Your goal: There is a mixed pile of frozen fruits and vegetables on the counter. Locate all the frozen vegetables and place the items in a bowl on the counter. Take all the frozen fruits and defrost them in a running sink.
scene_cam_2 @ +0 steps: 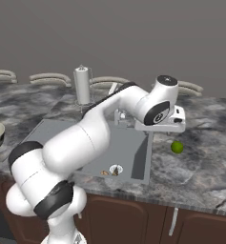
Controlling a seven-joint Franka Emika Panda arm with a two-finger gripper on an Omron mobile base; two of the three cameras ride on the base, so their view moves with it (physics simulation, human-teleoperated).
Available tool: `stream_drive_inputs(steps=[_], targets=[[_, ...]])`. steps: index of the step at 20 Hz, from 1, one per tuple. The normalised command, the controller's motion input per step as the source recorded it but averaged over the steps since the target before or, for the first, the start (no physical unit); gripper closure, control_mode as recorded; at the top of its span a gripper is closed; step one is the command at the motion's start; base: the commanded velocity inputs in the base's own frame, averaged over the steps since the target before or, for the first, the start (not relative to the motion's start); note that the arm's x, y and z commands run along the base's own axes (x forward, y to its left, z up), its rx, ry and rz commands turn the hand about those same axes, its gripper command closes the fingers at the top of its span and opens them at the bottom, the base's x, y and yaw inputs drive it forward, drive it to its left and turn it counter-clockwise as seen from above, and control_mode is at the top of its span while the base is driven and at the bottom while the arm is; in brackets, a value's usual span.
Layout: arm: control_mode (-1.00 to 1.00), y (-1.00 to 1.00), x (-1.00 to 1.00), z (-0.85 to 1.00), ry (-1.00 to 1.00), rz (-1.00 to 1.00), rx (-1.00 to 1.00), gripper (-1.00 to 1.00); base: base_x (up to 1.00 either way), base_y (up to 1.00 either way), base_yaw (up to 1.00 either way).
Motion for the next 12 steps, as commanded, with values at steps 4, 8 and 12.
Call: stream_drive_inputs(steps=[4, 8, 12], targets=[[-1.00, -0.03, 0.21, -0.19, 0.04, -0.04, 0.00, -1.00, 0.00, 0.00, 0.00], [-1.00, -0.01, 0.27, -0.28, 0.04, -0.03, 0.00, -1.00, 0.00, 0.00, 0.00], [-1.00, -0.06, 0.21, -0.26, 0.01, -0.01, 0.00, -1.00, 0.00, 0.00, 0.00]])
